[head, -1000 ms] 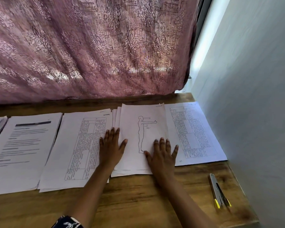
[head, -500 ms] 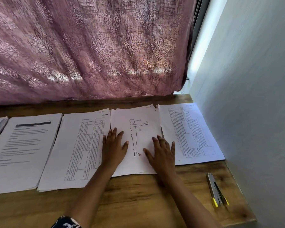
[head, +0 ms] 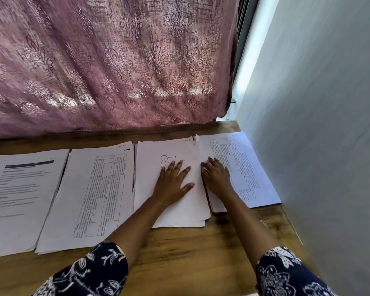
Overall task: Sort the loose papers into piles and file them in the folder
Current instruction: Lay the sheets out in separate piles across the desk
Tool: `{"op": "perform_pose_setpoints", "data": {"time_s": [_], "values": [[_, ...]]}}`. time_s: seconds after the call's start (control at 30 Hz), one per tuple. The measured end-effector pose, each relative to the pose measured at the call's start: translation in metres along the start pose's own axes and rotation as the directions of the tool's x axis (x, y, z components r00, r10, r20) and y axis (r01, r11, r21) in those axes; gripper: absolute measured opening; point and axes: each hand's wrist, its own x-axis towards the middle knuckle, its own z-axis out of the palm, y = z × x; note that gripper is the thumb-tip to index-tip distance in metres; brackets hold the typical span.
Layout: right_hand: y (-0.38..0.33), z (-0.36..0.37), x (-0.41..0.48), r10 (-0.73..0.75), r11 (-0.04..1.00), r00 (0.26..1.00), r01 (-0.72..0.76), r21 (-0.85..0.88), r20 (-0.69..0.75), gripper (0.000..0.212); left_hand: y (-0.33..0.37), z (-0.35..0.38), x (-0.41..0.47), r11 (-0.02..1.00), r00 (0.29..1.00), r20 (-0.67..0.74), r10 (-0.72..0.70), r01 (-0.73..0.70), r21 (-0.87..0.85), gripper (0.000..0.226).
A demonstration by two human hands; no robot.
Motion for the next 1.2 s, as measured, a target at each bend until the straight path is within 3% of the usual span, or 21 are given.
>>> {"op": "perform_pose_setpoints", "data": {"time_s": [0.13, 0.33, 0.5, 0.63, 0.7, 0.8, 0.9, 1.0, 1.1, 1.2], "values": [[-0.007, -0.006, 0.022, -0.007, 0.999, 0.997, 0.003, 0.047, 0.072, 0.042, -0.009, -0.002, -0.007, 0.998, 0.999, 0.002, 0.045, -0.045, -0.035, 0.097], [-0.012, -0.013, 0.041, 0.04, 0.988, 0.997, -0.049, 0.146, 0.06, 0.038, -0.027, -0.014, -0.021, 0.995, 0.997, -0.074, 0.022, -0.029, -0.093, 0.112], [-0.019, -0.017, 0.053, 0.024, 0.984, 0.995, -0.041, 0.174, 0.1, 0.038, -0.038, -0.013, -0.064, 0.95, 0.939, 0.184, 0.292, -0.307, 0.06, 0.113], [-0.019, -0.019, 0.058, -0.012, 0.982, 0.988, -0.018, 0.188, 0.155, 0.038, -0.047, -0.001, -0.074, 0.947, 0.929, 0.246, 0.277, -0.307, 0.093, 0.113], [-0.016, -0.02, 0.054, 0.016, 0.985, 0.997, -0.028, 0.171, 0.071, 0.038, -0.047, 0.001, -0.074, 0.95, 0.933, 0.23, 0.279, -0.302, 0.074, 0.108], [-0.009, -0.019, 0.031, 0.082, 0.987, 0.981, -0.055, 0.153, -0.175, 0.032, -0.046, 0.003, -0.075, 0.954, 0.939, 0.2, 0.281, -0.296, 0.052, 0.101], [-0.003, -0.011, -0.007, 0.048, 0.999, 0.949, -0.043, 0.023, -0.311, 0.027, -0.045, 0.001, -0.075, 0.955, 0.937, 0.194, 0.291, -0.295, -0.007, 0.1], [-0.003, -0.004, -0.033, 0.028, 0.993, 0.965, -0.057, -0.106, -0.261, 0.036, -0.035, -0.005, -0.063, 0.953, 0.948, 0.101, 0.302, -0.296, -0.066, 0.102], [-0.006, 0.003, -0.042, 0.071, 0.978, 0.977, -0.108, -0.179, -0.201, 0.043, -0.024, -0.009, -0.043, 0.973, 0.979, -0.025, 0.202, -0.204, -0.111, 0.098], [-0.011, 0.004, -0.043, 0.085, 0.972, 0.968, -0.133, -0.192, -0.237, 0.041, -0.019, -0.005, -0.027, 0.984, 0.986, -0.105, 0.132, -0.143, -0.105, 0.1]]}}
